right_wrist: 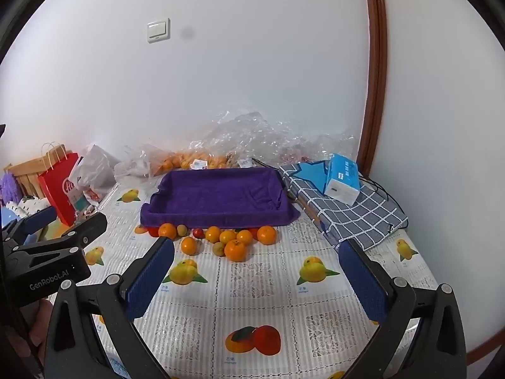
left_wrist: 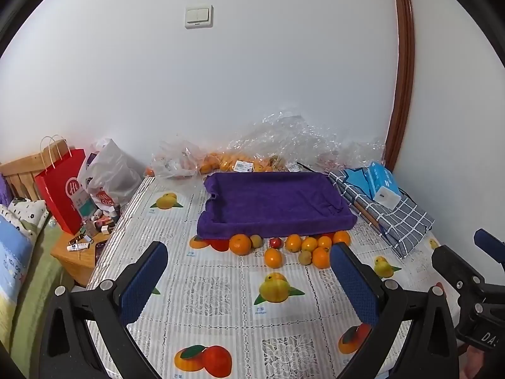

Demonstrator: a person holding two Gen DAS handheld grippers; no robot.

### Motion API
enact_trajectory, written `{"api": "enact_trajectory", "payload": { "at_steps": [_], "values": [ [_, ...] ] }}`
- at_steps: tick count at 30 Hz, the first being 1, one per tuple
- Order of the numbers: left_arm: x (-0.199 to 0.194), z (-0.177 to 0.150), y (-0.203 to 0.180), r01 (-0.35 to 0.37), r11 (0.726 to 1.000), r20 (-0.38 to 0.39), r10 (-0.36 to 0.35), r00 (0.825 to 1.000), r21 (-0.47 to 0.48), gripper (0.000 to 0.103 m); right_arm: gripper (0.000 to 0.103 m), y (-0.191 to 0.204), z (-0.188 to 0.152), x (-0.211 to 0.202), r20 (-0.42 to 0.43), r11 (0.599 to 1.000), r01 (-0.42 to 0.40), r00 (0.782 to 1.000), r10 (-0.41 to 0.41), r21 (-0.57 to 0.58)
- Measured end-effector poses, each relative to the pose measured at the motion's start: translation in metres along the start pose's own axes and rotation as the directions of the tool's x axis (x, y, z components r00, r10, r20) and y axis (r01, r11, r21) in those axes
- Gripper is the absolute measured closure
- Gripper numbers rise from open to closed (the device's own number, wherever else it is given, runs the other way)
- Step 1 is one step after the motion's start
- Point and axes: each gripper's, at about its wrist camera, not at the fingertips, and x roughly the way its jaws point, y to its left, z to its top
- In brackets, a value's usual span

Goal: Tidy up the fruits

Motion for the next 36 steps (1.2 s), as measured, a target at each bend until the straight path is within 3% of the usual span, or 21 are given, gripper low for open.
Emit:
{"api": "enact_trajectory", "payload": {
  "at_steps": [36],
  "values": [
    [-0.0017,-0.0005,0.0046,-0.004,1.000,0.008,0.004,1.000,-0.009,0.000,0.000,0.0040,-0.0052,-0.0006,0.010,0.999,-0.033,0.999,0.033,-0.001]
  ]
}}
